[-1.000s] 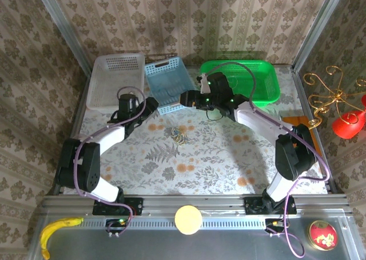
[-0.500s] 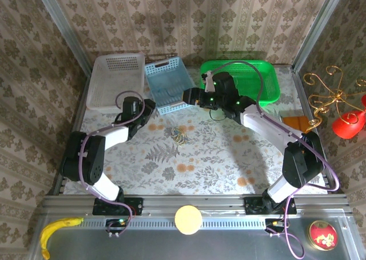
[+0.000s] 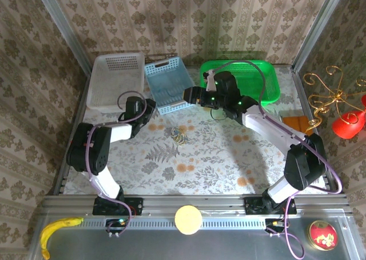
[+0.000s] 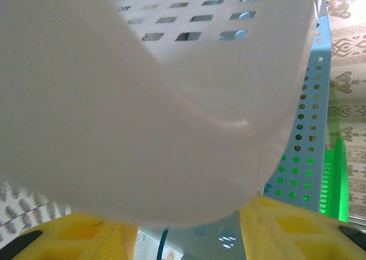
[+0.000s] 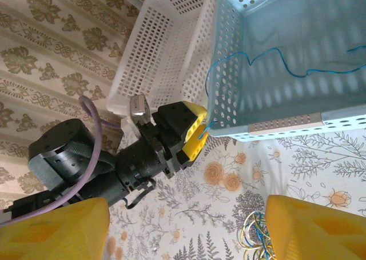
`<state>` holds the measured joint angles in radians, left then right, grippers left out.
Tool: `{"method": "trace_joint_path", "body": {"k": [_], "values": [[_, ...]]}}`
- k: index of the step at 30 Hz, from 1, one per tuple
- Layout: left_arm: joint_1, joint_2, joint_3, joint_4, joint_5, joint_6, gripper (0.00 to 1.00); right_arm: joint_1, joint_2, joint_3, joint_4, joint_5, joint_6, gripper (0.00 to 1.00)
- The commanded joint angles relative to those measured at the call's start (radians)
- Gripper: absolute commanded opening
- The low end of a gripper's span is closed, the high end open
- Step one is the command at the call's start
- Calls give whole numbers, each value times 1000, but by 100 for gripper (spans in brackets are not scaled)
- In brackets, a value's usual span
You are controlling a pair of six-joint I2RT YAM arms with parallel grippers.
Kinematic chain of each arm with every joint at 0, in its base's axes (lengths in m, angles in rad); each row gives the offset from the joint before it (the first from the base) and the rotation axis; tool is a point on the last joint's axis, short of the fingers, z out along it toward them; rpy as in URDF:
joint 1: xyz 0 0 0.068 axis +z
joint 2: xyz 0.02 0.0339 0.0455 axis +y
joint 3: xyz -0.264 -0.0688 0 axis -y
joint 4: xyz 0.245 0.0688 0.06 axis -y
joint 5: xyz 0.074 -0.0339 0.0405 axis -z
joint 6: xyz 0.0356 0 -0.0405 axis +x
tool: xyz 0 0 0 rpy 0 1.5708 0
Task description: Untangle the cables
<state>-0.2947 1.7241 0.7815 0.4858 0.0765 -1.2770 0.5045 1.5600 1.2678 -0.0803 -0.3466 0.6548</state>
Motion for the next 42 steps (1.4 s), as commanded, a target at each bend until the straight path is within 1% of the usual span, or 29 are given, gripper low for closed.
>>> {"method": "trace_joint_path", "body": {"k": [1,5,7,10,16,17,22,27,29,32,36,42], "values": [[-1,30,28,17,-4,-30,47,0,-37,-10,-16,26,-20,73],[3,40,34,28,-5,-33,41,0,-44,-12,-19,31,-22,73],[4,42,32,35,-5,-33,36,0,-47,-12,-21,33,-24,73],[3,42,23,49,-5,-35,27,0,-50,-10,-21,38,-26,73],[6,32,3,72,-5,-38,3,1,-50,-5,-25,39,-25,73],[5,29,0,74,-5,-38,0,0,-51,-5,-25,39,-26,73],[1,-18,-15,38,-16,-19,0,0,-56,-5,-25,39,-27,73],[-19,-96,-60,-32,-75,-11,21,0,-59,-11,-19,38,-25,73],[-28,-113,-78,-42,-90,-19,28,0,-60,-12,-16,36,-26,73],[-33,-105,-89,-25,-88,-33,34,0,-62,-15,-13,31,-24,73],[-33,-57,-91,54,-72,-65,39,0,-72,-25,-15,33,-26,73],[-37,-3,-51,97,-66,-77,39,0,-87,-37,-19,37,-30,73]]}}
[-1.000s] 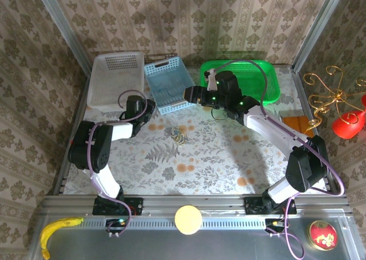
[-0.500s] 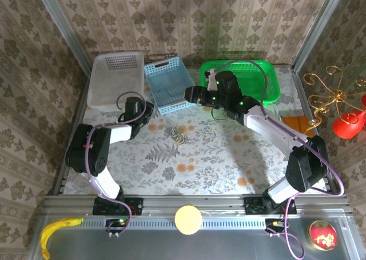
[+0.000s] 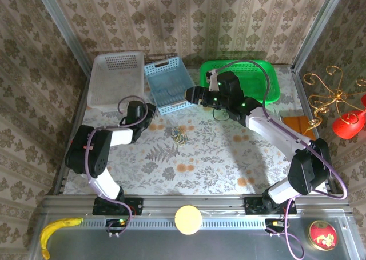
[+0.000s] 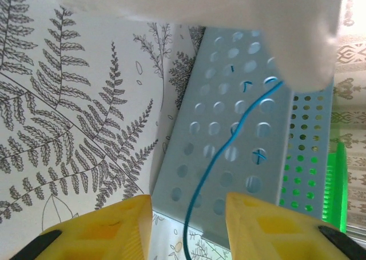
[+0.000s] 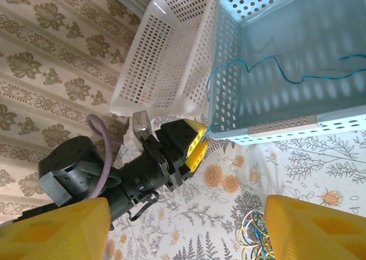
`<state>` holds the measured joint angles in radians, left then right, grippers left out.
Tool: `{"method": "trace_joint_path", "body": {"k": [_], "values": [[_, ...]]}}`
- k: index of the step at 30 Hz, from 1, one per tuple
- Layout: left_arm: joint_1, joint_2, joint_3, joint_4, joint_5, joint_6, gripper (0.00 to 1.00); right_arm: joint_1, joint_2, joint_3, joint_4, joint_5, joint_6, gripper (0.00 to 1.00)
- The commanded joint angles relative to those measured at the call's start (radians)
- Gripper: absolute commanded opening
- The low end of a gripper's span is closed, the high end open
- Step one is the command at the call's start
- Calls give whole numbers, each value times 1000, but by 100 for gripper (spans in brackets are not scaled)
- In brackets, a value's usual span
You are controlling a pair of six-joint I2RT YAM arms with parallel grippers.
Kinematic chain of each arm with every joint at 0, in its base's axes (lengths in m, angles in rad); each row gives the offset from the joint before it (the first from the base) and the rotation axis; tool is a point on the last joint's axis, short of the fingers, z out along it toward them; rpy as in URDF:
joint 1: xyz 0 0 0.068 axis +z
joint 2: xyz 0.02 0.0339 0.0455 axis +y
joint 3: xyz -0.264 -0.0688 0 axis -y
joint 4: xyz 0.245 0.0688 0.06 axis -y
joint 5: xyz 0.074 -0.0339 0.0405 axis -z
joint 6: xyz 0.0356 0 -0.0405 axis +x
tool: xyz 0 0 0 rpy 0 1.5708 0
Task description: Untangle the cables
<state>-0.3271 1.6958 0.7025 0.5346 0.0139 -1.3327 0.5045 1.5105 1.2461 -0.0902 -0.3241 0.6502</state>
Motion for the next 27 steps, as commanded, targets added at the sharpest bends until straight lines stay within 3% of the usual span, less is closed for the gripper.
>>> {"method": "trace_joint_path", "body": {"k": [1,27], "values": [[-4,34,33,55,-1,-24,39,0,-38,-17,-8,15,-27,73],[13,136,81,193,5,-63,38,-1,-27,-6,-21,20,-35,73]]}}
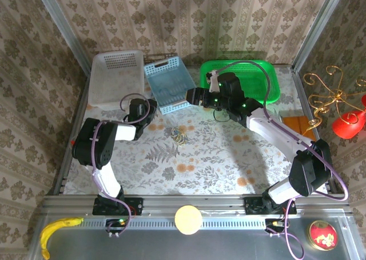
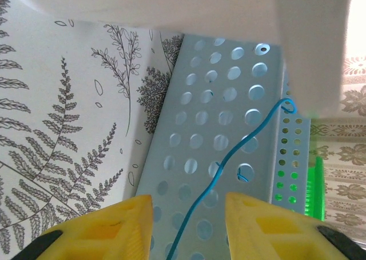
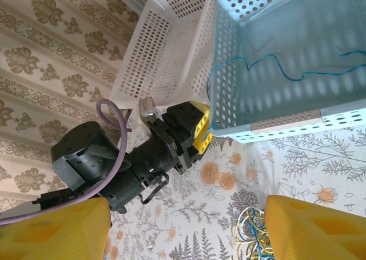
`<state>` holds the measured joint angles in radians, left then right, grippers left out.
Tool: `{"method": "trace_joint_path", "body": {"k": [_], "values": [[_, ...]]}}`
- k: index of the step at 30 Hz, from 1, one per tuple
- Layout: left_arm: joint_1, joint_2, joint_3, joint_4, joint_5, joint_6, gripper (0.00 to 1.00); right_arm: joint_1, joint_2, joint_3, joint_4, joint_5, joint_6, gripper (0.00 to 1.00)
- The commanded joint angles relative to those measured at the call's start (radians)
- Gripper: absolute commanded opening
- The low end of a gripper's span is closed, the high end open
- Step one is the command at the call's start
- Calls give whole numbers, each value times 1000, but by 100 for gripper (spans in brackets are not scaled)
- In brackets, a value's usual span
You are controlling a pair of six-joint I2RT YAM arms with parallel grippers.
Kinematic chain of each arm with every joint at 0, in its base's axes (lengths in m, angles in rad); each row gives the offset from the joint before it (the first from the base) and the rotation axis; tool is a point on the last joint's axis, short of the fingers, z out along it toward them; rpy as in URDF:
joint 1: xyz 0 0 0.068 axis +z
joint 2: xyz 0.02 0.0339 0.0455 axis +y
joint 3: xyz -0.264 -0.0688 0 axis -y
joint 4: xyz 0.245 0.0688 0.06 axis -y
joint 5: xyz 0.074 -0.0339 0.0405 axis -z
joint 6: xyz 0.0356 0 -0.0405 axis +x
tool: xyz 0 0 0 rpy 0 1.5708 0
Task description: Untangle the cables
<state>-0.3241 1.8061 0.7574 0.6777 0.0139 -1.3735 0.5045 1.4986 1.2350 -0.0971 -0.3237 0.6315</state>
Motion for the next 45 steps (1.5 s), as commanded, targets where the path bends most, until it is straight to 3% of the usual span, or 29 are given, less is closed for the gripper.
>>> {"method": "trace_joint_path", "body": {"k": [1,5,10,11,22,31,43,45], "values": [[10,31,28,55,8,-23,37,0,-16,4,-15,20,-16,73],[10,53,28,94,9,-31,26,-1,-18,4,-15,24,-18,73],[9,62,19,144,7,-35,1,-3,-25,4,-17,29,-19,73],[8,59,16,148,6,-36,0,-2,-26,3,-17,29,-18,73],[-7,-38,38,124,39,-25,0,-4,-25,-2,-9,27,-17,73],[-22,-43,168,63,117,35,0,-16,-34,-15,-10,26,-20,73],[-32,162,576,-249,328,333,0,-30,-74,-43,-44,50,-45,73],[-40,221,683,-367,368,419,24,-32,-92,-47,-63,60,-57,73]]}}
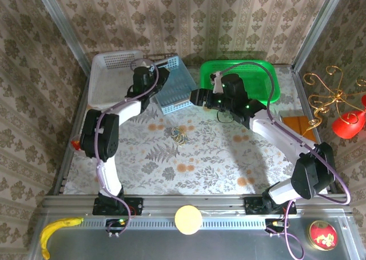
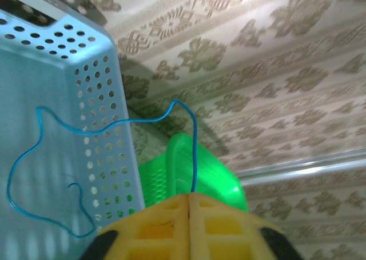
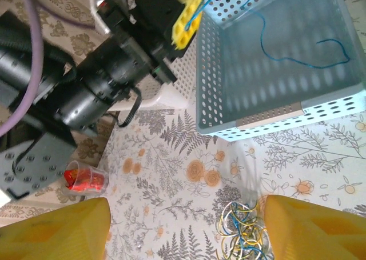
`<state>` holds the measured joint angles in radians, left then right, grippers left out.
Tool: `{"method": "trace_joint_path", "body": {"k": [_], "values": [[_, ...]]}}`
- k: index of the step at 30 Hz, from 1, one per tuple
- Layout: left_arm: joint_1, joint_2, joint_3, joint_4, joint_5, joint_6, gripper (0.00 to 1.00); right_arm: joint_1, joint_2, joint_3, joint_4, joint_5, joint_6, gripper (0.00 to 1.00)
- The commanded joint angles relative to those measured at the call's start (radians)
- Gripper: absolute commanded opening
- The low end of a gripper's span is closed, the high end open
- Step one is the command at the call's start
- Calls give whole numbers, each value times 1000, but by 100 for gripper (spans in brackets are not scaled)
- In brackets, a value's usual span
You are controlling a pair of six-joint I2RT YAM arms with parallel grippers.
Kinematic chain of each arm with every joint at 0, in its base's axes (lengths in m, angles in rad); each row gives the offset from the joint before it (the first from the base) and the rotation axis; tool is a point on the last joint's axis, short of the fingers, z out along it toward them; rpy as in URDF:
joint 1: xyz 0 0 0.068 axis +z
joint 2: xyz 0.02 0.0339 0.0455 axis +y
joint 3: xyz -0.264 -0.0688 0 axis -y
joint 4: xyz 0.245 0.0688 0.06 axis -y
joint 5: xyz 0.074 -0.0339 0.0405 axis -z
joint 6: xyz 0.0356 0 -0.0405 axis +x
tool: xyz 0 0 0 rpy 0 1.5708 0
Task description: Untangle the cables
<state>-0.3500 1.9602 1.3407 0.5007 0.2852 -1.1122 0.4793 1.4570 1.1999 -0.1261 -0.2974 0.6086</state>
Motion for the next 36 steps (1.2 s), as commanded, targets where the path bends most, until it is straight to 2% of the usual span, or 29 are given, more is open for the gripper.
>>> {"method": "trace_joint_path", "body": {"k": [1,3,4,5,10,13,15,22,28,36], "values": [[-19,88,143,-250,101,205,37,-8,-58,-15,-41,39,-38,73],[-38,125,231,-377,79,319,66,-14,-79,-21,-59,49,-47,73],[-45,142,264,-434,68,362,91,-17,-97,-25,-68,53,-51,73],[-54,160,300,-484,58,408,100,-21,-110,-29,-76,57,-56,73],[-81,251,443,-648,48,534,100,-47,-170,-59,-105,69,-64,73],[-98,318,521,-698,115,595,100,-62,-202,-76,-125,73,-71,74],[-99,354,556,-718,147,623,100,-68,-225,-85,-147,86,-77,78],[-164,358,507,-580,278,620,100,-74,-278,-107,-196,124,-89,89],[-195,321,387,-416,389,546,100,-74,-300,-118,-198,133,-72,89],[-238,235,208,-270,466,493,100,-74,-317,-141,-181,130,-46,89]]}}
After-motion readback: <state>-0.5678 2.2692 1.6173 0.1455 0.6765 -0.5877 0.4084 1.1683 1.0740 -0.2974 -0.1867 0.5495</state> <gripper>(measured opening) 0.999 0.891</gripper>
